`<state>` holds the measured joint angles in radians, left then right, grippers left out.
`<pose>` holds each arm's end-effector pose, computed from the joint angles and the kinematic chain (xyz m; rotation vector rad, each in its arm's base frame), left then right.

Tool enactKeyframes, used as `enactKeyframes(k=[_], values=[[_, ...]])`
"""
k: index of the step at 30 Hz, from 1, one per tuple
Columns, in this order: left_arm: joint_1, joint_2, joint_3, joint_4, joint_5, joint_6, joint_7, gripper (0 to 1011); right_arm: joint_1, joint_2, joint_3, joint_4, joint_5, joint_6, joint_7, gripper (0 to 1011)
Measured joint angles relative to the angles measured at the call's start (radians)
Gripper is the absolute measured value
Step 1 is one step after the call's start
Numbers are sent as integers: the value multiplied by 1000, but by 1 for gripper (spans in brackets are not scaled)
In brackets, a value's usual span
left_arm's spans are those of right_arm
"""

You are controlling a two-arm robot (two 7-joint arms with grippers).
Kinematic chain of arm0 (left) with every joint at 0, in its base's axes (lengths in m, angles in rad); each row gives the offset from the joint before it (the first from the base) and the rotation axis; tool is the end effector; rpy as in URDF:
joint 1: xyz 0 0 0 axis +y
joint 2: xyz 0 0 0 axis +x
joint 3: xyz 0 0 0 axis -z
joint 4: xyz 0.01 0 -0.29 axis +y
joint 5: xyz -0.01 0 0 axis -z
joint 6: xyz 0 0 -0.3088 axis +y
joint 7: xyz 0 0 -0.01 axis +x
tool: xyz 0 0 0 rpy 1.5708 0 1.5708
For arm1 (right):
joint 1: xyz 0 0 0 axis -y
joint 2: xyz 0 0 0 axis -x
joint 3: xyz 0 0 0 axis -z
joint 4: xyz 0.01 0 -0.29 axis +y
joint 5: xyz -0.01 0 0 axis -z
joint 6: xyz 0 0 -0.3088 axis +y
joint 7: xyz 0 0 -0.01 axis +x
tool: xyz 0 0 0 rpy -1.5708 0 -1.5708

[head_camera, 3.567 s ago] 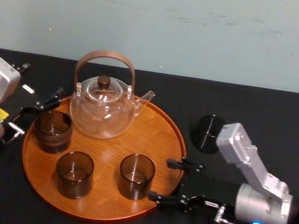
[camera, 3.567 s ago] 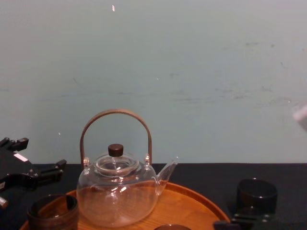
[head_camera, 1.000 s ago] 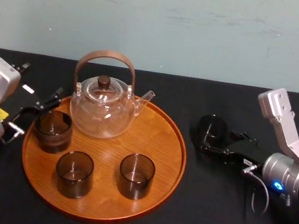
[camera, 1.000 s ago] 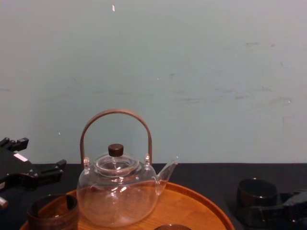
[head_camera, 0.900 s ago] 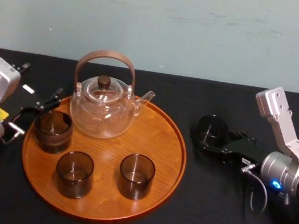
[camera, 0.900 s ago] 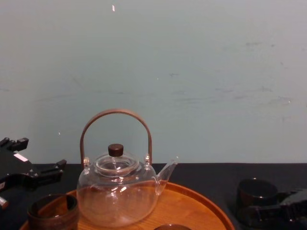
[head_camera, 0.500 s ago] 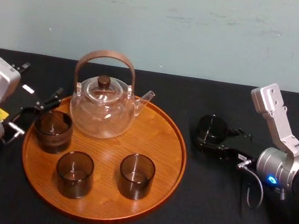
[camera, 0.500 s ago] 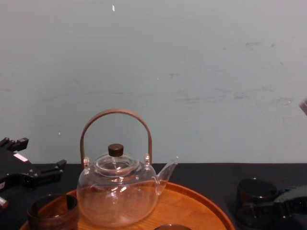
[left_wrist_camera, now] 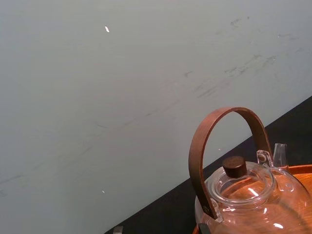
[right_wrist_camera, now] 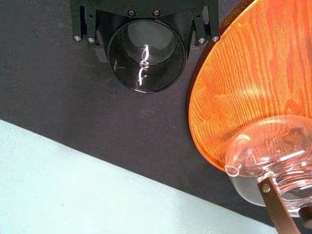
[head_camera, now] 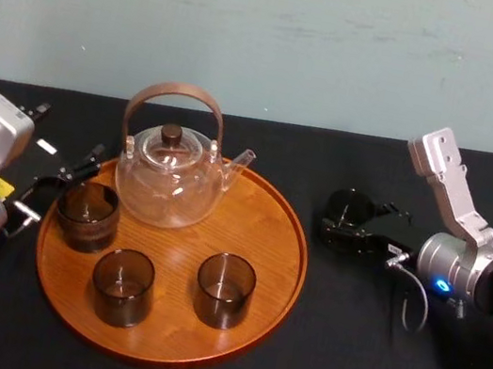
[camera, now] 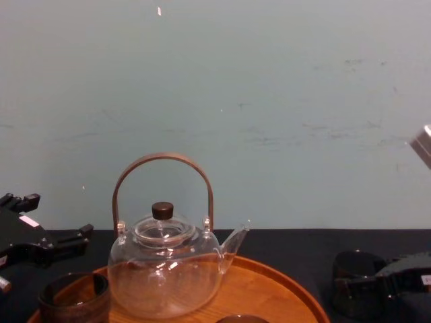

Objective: Pick up the glass from the table and place it on the tray.

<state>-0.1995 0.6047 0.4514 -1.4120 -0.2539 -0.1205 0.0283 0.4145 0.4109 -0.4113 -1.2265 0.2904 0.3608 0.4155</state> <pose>0.3581 0.0827 -0.3023 0.3045 -0.2850 1.2480 0.4266 -0.0511 -0.2765 -0.4693 0.1976 -0.9566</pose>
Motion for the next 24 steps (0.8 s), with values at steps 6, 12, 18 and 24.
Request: enactKeyframes(k=[6,12,18,24], values=[[0,0,0,0,0,0,0,1001,2,-1,-3,1,-6,0,0,1002],[0,0,0,0,0,0,0,1001,2,-1,-2,1,-5,0,0,1002],[0,0,0,0,0,0,0,1001,1,-1,-2,1,-4,-1,0,929],[0,0,0,0,0,0,0,1001,1,0,-1,0,-3,-1,0,902]])
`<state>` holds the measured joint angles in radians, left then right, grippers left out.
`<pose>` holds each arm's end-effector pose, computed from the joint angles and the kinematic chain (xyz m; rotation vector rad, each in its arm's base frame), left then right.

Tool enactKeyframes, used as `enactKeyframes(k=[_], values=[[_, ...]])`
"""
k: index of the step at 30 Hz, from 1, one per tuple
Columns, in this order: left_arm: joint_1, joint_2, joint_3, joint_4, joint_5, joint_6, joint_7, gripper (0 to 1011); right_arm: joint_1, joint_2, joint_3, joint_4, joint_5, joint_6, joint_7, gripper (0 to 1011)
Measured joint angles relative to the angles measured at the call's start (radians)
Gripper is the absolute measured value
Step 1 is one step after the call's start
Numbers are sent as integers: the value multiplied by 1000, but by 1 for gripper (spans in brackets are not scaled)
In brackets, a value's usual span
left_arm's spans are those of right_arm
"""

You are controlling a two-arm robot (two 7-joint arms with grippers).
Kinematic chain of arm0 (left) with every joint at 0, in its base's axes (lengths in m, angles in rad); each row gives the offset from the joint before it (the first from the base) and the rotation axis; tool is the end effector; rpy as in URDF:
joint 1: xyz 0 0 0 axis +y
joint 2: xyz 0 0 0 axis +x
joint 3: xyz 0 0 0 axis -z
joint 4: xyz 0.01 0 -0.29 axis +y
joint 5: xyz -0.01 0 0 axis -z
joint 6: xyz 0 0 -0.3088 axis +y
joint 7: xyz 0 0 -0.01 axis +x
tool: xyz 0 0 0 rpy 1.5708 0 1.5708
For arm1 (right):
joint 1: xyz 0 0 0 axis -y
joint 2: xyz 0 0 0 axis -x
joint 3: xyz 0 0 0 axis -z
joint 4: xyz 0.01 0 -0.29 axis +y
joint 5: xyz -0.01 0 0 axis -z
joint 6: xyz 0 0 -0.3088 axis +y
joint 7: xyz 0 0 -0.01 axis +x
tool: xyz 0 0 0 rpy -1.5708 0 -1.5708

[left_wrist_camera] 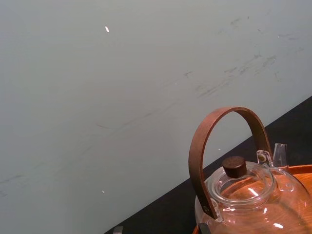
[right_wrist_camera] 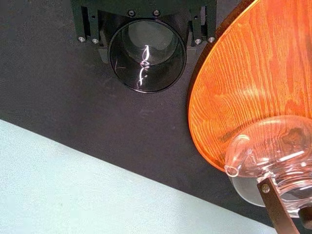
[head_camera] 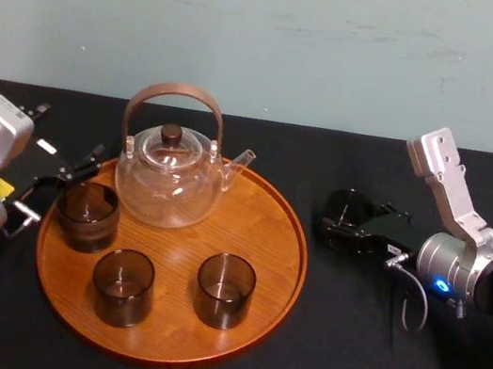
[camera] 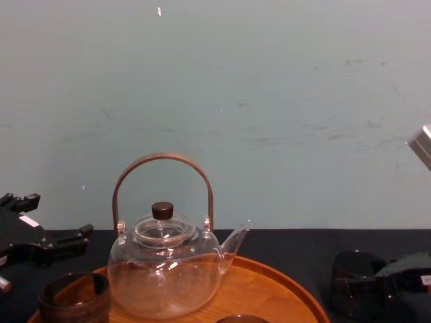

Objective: Pick up the glass from the table and place it on the tray.

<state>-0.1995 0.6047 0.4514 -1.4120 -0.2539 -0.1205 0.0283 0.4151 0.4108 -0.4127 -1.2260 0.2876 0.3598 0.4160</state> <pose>0.3581 0.0827 -0.3023 0.3045 -0.2850 1.2480 0.4267 -0.0508 -0.2766 -0.4715 0.1949 -0.9555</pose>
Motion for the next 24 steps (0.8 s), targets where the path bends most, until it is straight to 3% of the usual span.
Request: enactKeyframes(k=[15,24], values=[[0,0,0,0,0,0,0,1001,-5,3,4,-5,6,-1,7,902],[0,0,0,0,0,0,0,1001,-29,35,24,-74,33,-9,39,902]])
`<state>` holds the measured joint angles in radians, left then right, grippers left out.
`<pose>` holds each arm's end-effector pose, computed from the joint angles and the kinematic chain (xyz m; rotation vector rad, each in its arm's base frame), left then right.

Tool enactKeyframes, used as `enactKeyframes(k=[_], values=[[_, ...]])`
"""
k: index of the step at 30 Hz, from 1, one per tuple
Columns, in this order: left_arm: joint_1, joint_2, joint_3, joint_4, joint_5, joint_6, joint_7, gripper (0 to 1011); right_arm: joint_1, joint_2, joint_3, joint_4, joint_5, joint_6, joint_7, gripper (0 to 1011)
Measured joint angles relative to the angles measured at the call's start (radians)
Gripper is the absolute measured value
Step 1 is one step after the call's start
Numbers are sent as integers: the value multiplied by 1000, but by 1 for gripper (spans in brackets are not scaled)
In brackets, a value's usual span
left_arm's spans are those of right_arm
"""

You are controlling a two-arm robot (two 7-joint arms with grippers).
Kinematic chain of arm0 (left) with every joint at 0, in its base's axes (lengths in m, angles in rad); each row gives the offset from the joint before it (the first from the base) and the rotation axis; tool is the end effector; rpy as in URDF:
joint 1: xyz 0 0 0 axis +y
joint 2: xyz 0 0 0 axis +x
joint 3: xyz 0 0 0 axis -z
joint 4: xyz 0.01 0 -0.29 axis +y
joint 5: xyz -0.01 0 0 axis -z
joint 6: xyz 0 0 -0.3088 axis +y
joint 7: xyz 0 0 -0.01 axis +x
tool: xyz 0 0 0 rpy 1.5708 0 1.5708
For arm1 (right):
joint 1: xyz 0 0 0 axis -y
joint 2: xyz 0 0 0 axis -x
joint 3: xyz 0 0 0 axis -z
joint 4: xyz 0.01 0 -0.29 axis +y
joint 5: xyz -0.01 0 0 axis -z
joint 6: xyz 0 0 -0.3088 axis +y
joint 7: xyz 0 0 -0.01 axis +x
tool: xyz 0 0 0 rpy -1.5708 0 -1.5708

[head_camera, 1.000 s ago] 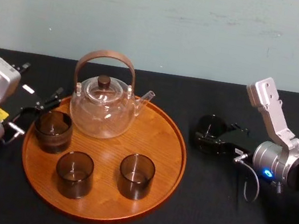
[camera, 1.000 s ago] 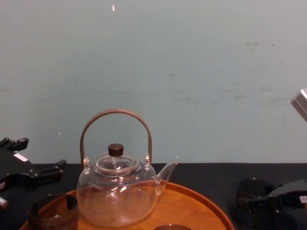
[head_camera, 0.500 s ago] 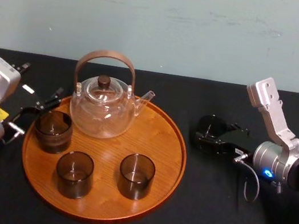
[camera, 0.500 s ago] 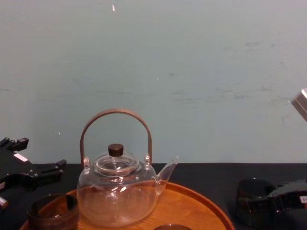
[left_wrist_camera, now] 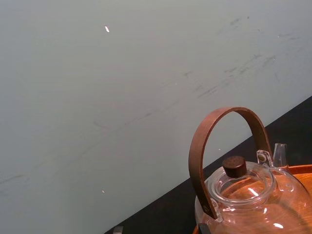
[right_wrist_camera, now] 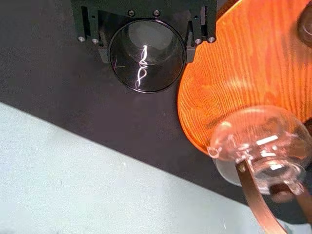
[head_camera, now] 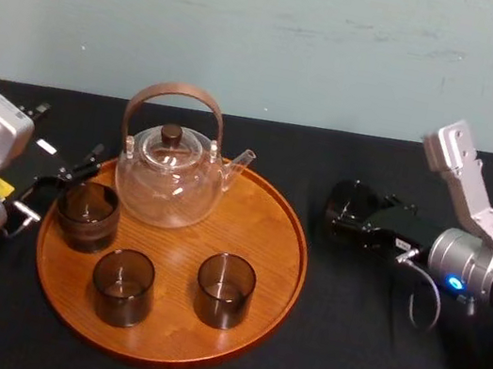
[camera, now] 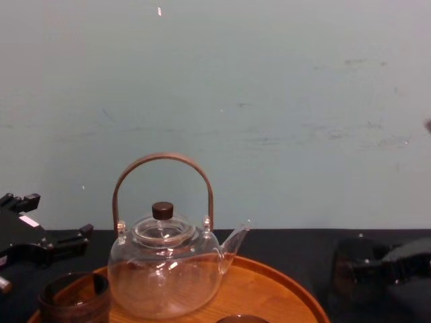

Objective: Pick up the glass from the table and place it on the tray.

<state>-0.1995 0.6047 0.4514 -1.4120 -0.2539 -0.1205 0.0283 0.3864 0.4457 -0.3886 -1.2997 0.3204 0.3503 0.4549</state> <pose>0.3581 0.0827 -0.3023 0.3045 -0.2850 1.2480 0.4193 -0.0593 -0.2630 -0.4213 0.1732 -0.9197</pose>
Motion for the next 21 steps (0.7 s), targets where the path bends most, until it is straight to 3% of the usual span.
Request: enactKeyframes(k=[9,21], values=[[0,0,0,0,0,0,0,1001,-6,34,1,-73,18,0,20,902],[0,0,0,0,0,0,0,1001,18,57,-49,-134,29,-16,66,902]])
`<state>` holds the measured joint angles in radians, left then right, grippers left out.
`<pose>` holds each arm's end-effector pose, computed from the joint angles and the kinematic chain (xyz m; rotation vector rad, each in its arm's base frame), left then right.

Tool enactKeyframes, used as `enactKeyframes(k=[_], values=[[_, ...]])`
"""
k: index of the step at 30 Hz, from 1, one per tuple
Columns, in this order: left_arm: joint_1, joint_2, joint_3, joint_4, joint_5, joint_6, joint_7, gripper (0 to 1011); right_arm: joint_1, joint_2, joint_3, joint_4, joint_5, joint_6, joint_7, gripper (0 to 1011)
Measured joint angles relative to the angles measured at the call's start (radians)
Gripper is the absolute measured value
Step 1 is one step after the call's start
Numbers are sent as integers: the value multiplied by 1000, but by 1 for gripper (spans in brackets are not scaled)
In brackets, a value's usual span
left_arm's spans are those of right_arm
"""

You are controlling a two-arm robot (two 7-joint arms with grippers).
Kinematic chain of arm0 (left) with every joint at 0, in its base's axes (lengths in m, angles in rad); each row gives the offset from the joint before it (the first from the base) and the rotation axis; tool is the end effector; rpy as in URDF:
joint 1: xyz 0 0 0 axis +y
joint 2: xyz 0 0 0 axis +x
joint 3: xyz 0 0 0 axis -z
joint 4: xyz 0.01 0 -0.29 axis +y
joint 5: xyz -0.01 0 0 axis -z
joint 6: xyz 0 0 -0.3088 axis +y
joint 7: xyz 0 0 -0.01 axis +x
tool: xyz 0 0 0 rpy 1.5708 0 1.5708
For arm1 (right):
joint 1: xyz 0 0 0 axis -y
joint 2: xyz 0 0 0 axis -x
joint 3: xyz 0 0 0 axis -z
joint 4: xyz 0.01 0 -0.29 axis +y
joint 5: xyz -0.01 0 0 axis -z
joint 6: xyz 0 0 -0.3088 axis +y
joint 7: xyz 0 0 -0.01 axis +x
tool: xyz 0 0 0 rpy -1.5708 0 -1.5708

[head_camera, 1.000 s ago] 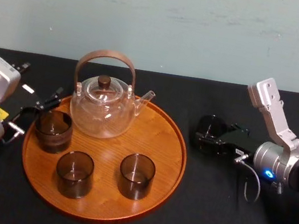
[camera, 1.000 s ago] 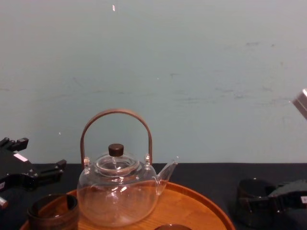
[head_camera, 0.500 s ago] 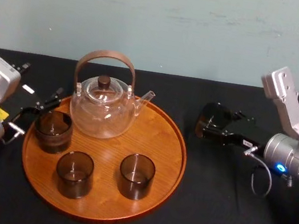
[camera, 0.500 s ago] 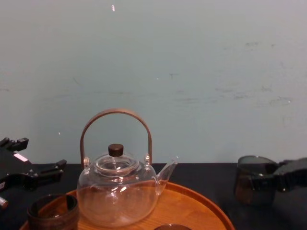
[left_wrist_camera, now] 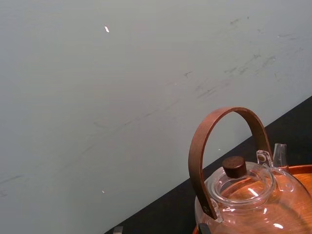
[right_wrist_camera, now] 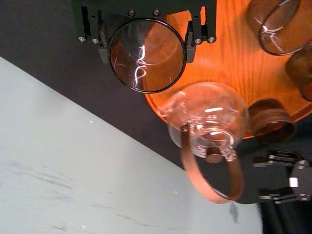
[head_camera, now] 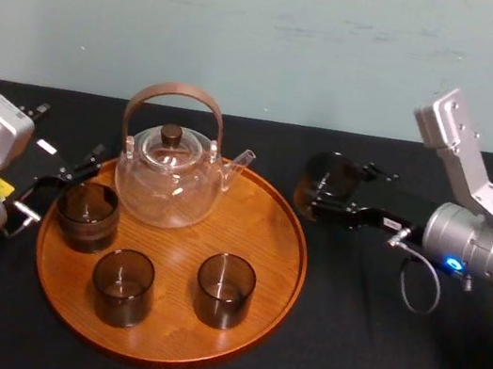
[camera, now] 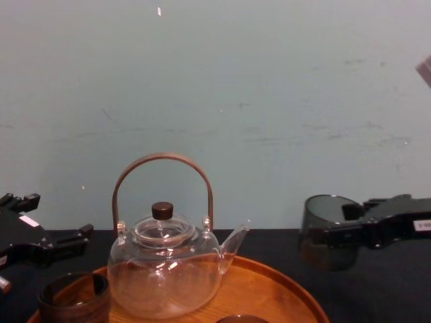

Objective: Pick up the glass from the table and place it on the tray.

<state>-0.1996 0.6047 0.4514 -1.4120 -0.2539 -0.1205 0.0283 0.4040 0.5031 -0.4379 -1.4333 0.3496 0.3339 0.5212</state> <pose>0.3581 0.0827 -0.3022 0.3044 -0.2851 1.2480 0.4145 -0.0460 -0.2255 -0.3791 0.0587 -0.7833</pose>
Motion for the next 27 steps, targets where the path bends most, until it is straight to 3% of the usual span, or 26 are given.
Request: enactKeyframes(k=[11,27], values=[[0,0,0,0,0,0,0,1001,41,-24,-71,16,-1,-21,33,902],[0,0,0,0,0,0,0,1001,93,-81,-142,124,-35,-57,34,902]])
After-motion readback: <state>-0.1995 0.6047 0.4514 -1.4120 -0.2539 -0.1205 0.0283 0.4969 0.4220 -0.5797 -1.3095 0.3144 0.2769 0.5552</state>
